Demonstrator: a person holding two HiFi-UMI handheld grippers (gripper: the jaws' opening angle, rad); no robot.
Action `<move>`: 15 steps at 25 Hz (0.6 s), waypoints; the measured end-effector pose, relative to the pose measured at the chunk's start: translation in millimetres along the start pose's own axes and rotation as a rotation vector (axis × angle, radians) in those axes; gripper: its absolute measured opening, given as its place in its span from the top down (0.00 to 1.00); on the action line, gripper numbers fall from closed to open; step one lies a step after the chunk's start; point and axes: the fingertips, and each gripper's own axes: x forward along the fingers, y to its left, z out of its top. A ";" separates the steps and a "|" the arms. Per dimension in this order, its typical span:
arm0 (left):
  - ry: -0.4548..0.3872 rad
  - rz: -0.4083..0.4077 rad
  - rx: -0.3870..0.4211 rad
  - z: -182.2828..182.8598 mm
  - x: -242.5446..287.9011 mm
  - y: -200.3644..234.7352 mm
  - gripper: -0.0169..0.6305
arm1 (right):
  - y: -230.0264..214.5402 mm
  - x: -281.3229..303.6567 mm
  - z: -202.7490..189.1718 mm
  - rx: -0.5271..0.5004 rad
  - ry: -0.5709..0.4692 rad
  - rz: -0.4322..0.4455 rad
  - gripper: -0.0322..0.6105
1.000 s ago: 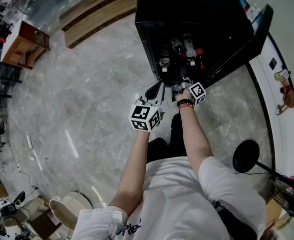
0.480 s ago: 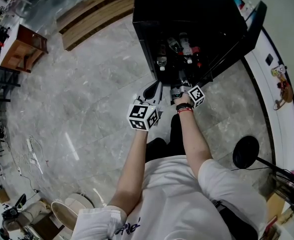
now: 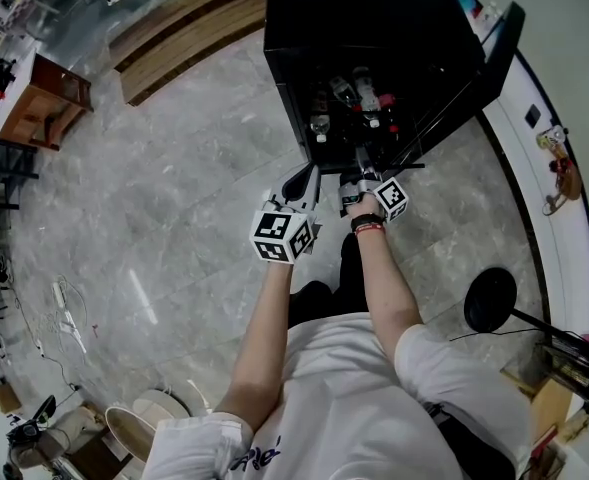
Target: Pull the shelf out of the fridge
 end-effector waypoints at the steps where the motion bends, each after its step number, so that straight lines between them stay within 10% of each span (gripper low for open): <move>1: -0.001 0.000 -0.002 0.7 -0.4 -0.6 0.95 | 2.3 -1.5 0.2 -0.003 0.001 0.005 0.91; 15: -0.007 -0.013 -0.009 25.7 -19.7 -13.1 0.95 | 53.4 -37.8 -10.4 -0.003 0.001 0.054 0.90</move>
